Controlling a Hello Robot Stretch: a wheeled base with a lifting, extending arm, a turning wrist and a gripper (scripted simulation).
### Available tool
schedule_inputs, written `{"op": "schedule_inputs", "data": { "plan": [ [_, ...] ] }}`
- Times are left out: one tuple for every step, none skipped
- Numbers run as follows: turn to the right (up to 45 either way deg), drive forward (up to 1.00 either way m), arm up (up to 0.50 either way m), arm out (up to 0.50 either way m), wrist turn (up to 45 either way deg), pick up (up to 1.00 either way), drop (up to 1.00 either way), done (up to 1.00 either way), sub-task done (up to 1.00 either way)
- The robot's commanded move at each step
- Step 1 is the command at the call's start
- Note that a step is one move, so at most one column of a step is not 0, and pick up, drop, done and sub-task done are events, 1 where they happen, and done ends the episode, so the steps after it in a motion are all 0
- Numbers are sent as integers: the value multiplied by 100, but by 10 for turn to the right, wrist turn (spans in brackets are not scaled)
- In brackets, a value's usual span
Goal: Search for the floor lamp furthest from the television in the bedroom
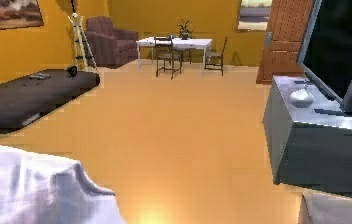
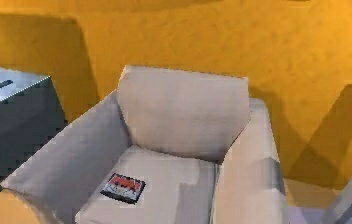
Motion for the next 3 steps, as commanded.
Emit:
{"op": "schedule_inputs", "data": {
  "plan": [
    [0, 100, 0, 0, 0, 0, 0, 0, 0],
    [90, 0, 0, 0, 0, 0, 0, 0, 0],
    [0, 5, 0, 0, 0, 0, 0, 0, 0]
  ]
}}
